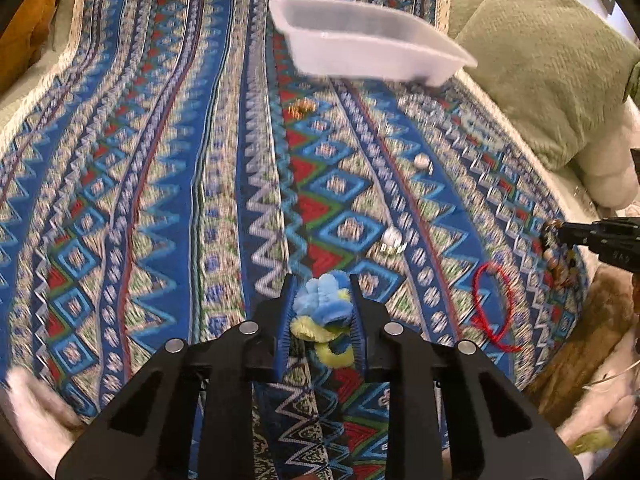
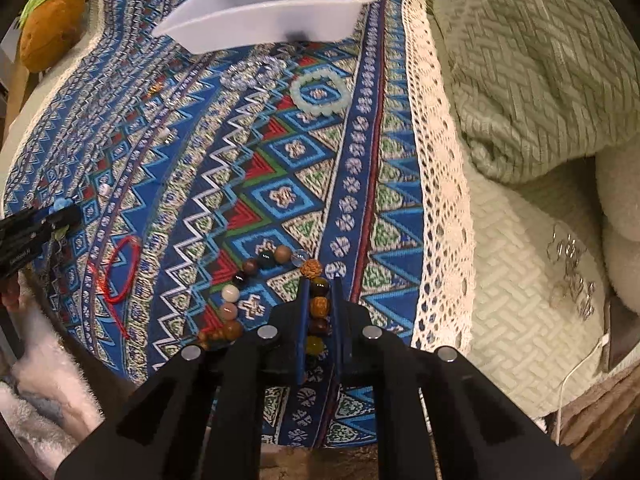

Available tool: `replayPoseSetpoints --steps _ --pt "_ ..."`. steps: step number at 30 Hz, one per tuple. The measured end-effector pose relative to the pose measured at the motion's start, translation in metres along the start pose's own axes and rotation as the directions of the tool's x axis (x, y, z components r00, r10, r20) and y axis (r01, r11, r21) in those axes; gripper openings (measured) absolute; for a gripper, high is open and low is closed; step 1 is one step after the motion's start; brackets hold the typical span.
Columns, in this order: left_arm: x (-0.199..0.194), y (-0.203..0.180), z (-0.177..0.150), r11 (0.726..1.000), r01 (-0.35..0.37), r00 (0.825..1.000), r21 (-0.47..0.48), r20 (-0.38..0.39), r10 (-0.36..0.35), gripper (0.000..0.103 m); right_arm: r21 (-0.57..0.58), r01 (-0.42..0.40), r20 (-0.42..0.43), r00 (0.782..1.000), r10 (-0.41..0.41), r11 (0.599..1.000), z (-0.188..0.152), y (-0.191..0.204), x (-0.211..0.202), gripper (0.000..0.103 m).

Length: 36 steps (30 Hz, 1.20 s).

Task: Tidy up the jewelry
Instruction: 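Carry both items into the white tray and open both tools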

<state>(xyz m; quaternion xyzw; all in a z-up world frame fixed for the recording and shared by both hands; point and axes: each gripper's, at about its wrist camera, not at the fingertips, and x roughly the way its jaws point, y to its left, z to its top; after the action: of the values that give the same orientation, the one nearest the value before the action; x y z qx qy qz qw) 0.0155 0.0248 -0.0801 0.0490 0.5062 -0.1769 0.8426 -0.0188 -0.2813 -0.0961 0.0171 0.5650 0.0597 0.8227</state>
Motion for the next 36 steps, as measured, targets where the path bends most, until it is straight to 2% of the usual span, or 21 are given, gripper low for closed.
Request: replayPoseSetpoints --steps 4,8,12,15,19,22,28,29,30,31,32,36 --pt "-0.016 -0.006 0.03 1.0 0.026 0.998 0.012 0.05 -0.026 0.026 -0.015 -0.033 0.035 0.999 0.033 0.999 0.019 0.003 -0.015 0.011" --pt "-0.024 -0.014 0.083 0.999 0.025 0.994 0.043 0.103 -0.029 0.026 -0.037 -0.047 0.123 0.991 0.052 0.998 0.058 0.005 -0.039 0.012" --pt "-0.021 -0.02 0.141 0.998 0.023 0.99 0.057 0.141 -0.031 0.026 -0.073 -0.051 0.227 0.972 0.066 0.996 0.118 0.01 -0.064 0.012" --pt "-0.004 -0.023 0.183 0.998 0.014 0.992 0.058 0.125 -0.022 0.026 -0.076 -0.046 0.279 0.958 0.065 0.996 0.166 0.014 -0.068 0.012" --pt "0.027 -0.024 0.227 0.998 0.014 0.995 0.058 0.1 -0.02 0.026 -0.063 -0.081 0.303 0.948 0.096 0.995 0.222 0.008 -0.055 0.012" --pt "0.05 -0.022 0.246 0.998 -0.004 0.996 0.059 0.085 -0.001 0.026 -0.062 -0.085 0.29 0.952 0.1 0.994 0.261 0.004 -0.032 0.012" --pt "0.09 -0.013 0.267 0.998 -0.031 0.999 0.057 0.035 0.029 0.027 -0.045 -0.062 0.252 0.965 0.071 0.997 0.296 -0.006 0.008 0.012" --pt "0.097 -0.012 0.27 0.998 -0.028 0.999 0.055 0.022 0.026 0.03 -0.044 -0.061 0.249 0.966 0.07 0.997 0.298 -0.006 0.01 0.012" --pt "0.102 -0.011 0.271 0.998 -0.032 0.999 0.054 0.011 0.032 0.038 -0.042 -0.063 0.243 0.967 0.071 0.997 0.3 -0.008 0.014 0.013" --pt "0.106 -0.009 0.272 0.998 -0.042 0.999 0.053 -0.004 0.043 0.062 -0.036 -0.058 0.245 0.967 0.065 0.998 0.302 -0.009 0.015 0.029" --pt "0.108 -0.008 0.273 0.998 -0.043 0.999 0.053 -0.012 0.043 0.079 -0.027 -0.048 0.249 0.967 0.054 0.998 0.303 -0.012 0.015 0.044" --pt "0.105 -0.006 0.271 0.996 -0.06 0.998 0.059 -0.009 0.061 0.079 -0.028 -0.052 0.275 0.96 0.057 0.998 0.299 -0.012 0.004 0.045"
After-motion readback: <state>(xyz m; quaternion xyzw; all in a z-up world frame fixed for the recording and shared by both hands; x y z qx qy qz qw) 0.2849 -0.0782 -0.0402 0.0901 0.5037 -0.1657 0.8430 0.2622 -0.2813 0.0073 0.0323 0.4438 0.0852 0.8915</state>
